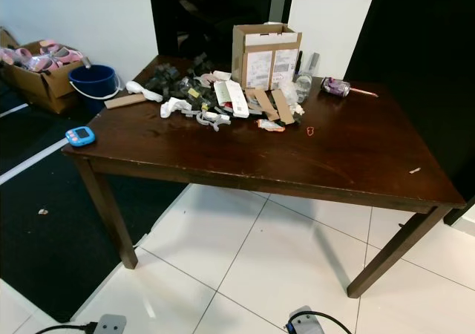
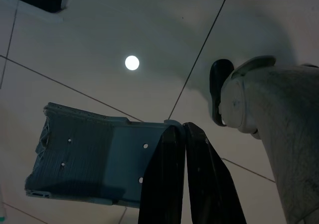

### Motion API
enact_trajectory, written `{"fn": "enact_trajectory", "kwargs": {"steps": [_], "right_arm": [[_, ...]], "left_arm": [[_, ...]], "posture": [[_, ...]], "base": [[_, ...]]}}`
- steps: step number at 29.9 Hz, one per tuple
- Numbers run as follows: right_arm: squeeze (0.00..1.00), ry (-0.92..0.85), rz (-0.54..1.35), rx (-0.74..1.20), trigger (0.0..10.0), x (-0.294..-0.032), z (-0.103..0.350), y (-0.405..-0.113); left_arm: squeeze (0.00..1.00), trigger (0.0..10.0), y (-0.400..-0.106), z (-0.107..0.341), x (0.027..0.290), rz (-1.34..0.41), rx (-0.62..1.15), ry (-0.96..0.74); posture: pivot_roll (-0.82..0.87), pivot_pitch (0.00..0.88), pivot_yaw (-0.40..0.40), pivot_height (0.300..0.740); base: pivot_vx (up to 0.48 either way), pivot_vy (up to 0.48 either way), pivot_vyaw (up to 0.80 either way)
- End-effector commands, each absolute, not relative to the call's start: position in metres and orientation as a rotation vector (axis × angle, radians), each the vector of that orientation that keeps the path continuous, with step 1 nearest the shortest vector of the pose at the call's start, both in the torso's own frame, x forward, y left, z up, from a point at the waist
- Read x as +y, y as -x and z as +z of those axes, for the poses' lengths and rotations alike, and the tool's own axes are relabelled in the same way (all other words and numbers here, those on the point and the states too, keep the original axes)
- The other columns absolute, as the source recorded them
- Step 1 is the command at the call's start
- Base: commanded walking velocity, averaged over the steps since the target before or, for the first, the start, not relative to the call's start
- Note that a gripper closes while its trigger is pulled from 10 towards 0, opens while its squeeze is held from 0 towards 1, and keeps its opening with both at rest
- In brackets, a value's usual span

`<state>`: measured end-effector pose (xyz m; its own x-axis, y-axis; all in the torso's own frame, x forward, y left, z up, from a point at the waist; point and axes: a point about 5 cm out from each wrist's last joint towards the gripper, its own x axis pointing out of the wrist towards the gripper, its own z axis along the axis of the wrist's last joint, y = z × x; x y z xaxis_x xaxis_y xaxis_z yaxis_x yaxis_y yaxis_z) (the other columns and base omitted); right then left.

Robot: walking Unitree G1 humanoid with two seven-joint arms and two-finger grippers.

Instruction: Picking trash to rubbish bin

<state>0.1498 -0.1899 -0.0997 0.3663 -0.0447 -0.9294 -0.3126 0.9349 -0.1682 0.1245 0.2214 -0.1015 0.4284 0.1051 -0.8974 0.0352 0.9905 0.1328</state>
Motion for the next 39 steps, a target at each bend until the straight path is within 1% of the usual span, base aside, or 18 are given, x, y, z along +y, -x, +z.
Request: {"fn": "enact_trajectory", "kwargs": {"steps": [1, 5, 6, 8, 12, 15, 16, 17, 18, 21, 24, 25, 27, 28, 30, 33, 37, 39], "right_arm": [[0.0, 0.265, 0.139, 1.19, 10.0, -0.189, -0.101, -0.147], [0.0, 0.101, 0.101, 1.162, 10.0, -0.177, -0.1, -0.152], [0.0, 0.101, 0.101, 1.162, 10.0, -0.177, -0.1, -0.152], [0.0, 0.02, 0.133, 1.154, 10.0, -0.167, -0.099, -0.156], [0.0, -0.018, 0.164, 1.142, 10.0, -0.16, -0.098, -0.158], [0.0, -0.119, 0.156, 1.08, 10.0, -0.154, -0.094, -0.168], [0.0, -0.191, 0.127, 1.037, 10.0, -0.154, -0.09, -0.176], [0.0, -0.191, 0.127, 1.037, 10.0, -0.154, -0.09, -0.176], [0.0, -0.253, 0.094, 1.0, 10.0, -0.155, -0.086, -0.183], [0.0, -0.357, -0.001, 0.917, 10.0, -0.162, -0.076, -0.203], [0.0, -0.345, -0.017, 0.911, 10.0, -0.164, -0.074, -0.206], [0.0, -0.303, -0.014, 0.919, 10.0, -0.165, -0.074, -0.207], [0.0, -0.11, 0.055, 0.964, 10.0, -0.166, -0.076, -0.204], [0.0, -0.11, 0.055, 0.964, 10.0, -0.166, -0.076, -0.204], [0.0, -0.006, 0.136, 0.993, 10.0, -0.161, -0.08, -0.198], [0.0, -0.048, 0.154, 0.989, 10.0, -0.155, -0.081, -0.196], [0.0, -0.086, 0.145, 0.963, 10.0, -0.151, -0.078, -0.202], [0.0, -0.091, 0.145, 0.94, 10.0, -0.148, -0.074, -0.208]], "left_arm": [[0.0, 10.0, -0.117, -0.105, 0.214, 0.025, 1.152, -0.132], [0.0, 10.0, -0.116, -0.105, 0.215, 0.027, 1.158, -0.131], [0.0, 10.0, -0.116, -0.105, 0.215, 0.027, 1.158, -0.131], [0.0, 10.0, -0.115, -0.106, 0.216, 0.026, 1.16, -0.133], [0.0, 10.0, -0.115, -0.106, 0.216, 0.025, 1.162, -0.135], [0.0, 10.0, -0.115, -0.105, 0.217, 0.02, 1.156, -0.139], [0.0, 10.0, -0.12, -0.104, 0.217, 0.049, 1.132, -0.109], [0.0, 10.0, -0.12, -0.104, 0.217, 0.049, 1.132, -0.109], [0.0, 10.0, -0.126, -0.101, 0.218, 0.088, 1.104, -0.074], [0.0, 10.0, -0.154, -0.091, 0.218, 0.158, 1.006, 0.022], [0.0, 10.0, -0.161, -0.089, 0.216, 0.136, 0.988, 0.005], [0.0, 10.0, -0.168, -0.087, 0.212, 0.09, 0.978, -0.04], [0.0, 10.0, -0.173, -0.085, 0.205, -0.015, 0.976, -0.18], [0.0, 10.0, -0.173, -0.085, 0.205, -0.015, 0.976, -0.18], [0.0, 10.0, -0.171, -0.085, 0.212, 0.003, 0.975, -0.205], [0.0, 10.0, -0.174, -0.081, 0.224, 0.083, 0.938, -0.171], [0.0, 10.0, -0.185, -0.076, 0.221, 0.086, 0.887, -0.105], [0.0, 10.0, -0.196, -0.071, 0.212, 0.056, 0.847, -0.067]], "posture": [[0.19, 0.0, -0.057, 0.74], [0.19, 0.0, -0.052, 0.74], [0.19, 0.0, -0.052, 0.74], [0.18, 0.0, -0.049, 0.74], [0.18, 0.0, -0.049, 0.74], [0.18, 0.0, -0.049, 0.74], [0.18, 0.0, -0.05, 0.74], [0.18, 0.0, -0.05, 0.74], [0.18, 0.0, -0.05, 0.74], [0.2, 0.0, -0.057, 0.74], [0.2, 0.0, -0.057, 0.74], [0.2, 0.0, -0.058, 0.74], [0.2, 0.0, -0.062, 0.74], [0.2, 0.0, -0.062, 0.74], [0.2, 0.0, -0.061, 0.74], [0.2, 0.0, -0.06, 0.74], [0.2, 0.0, -0.057, 0.74], [0.2, 0.0, -0.056, 0.74]], "base": [[0.0, 0.0, 0.0], [0.0, 0.0, 0.0], [0.0, 0.0, 0.0], [0.0, 0.0, 0.0], [0.0, 0.0, 0.0], [0.0, 0.0, 0.0], [0.0, 0.0, 0.0], [0.0, 0.0, 0.0], [0.0, 0.0, 0.0], [0.0, 0.0, 0.0], [0.0, 0.0, 0.0], [0.0, 0.0, 0.0], [0.0, 0.0, 0.0], [0.0, 0.0, 0.0], [0.0, 0.0, 0.0], [0.0, 0.0, 0.0], [0.0, 0.0, 0.0], [0.0, 0.0, 0.0]]}}
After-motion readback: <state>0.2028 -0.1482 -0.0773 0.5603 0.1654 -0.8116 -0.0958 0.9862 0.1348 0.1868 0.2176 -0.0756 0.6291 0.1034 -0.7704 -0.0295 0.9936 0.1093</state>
